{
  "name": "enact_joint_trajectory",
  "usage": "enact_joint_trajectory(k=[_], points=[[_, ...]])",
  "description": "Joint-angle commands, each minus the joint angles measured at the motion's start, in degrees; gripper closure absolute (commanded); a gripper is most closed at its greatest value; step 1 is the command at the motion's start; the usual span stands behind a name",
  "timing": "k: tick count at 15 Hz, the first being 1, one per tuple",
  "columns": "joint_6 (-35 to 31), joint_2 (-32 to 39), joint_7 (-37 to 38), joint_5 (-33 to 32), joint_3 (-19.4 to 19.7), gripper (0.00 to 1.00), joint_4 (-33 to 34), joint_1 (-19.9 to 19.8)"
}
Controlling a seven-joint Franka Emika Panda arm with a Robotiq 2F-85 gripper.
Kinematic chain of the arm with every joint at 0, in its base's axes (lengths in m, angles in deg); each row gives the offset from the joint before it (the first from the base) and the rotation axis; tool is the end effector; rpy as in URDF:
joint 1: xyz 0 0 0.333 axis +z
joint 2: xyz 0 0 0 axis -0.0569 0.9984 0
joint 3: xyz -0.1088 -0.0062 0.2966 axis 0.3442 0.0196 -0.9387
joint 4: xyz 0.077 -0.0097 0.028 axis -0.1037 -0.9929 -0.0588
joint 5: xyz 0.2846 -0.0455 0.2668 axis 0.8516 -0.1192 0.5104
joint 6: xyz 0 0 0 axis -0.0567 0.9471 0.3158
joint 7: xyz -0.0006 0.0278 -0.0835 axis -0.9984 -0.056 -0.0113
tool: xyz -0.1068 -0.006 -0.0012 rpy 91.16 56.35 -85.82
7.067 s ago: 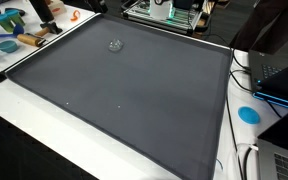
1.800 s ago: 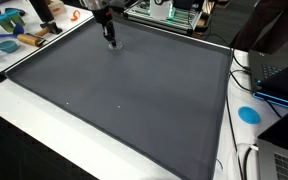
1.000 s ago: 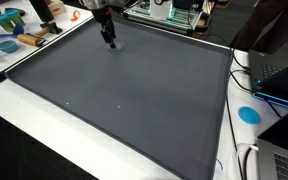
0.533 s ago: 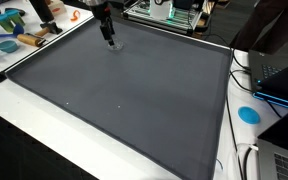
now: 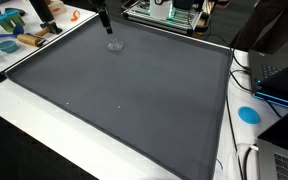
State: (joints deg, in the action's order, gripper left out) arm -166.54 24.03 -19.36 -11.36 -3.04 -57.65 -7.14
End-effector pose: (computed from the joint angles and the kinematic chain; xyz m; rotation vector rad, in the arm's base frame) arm 0.4791 -0.0888 0.2828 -2.8247 1.2575 0.1767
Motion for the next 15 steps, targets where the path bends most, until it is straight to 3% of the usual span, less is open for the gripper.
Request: enact_joint_trajectory(k=[1, 7, 15], points=[[6.54, -1.91, -3.45, -4.63, -0.81, 0.00, 2.07, 0.30], [14.99, -0.15, -6.39, -14.93, -3.95, 0.00, 8.00, 2.75], [17.97, 4.62, -6.41, -25.80, -7.67, 0.00, 13.14, 7.59]])
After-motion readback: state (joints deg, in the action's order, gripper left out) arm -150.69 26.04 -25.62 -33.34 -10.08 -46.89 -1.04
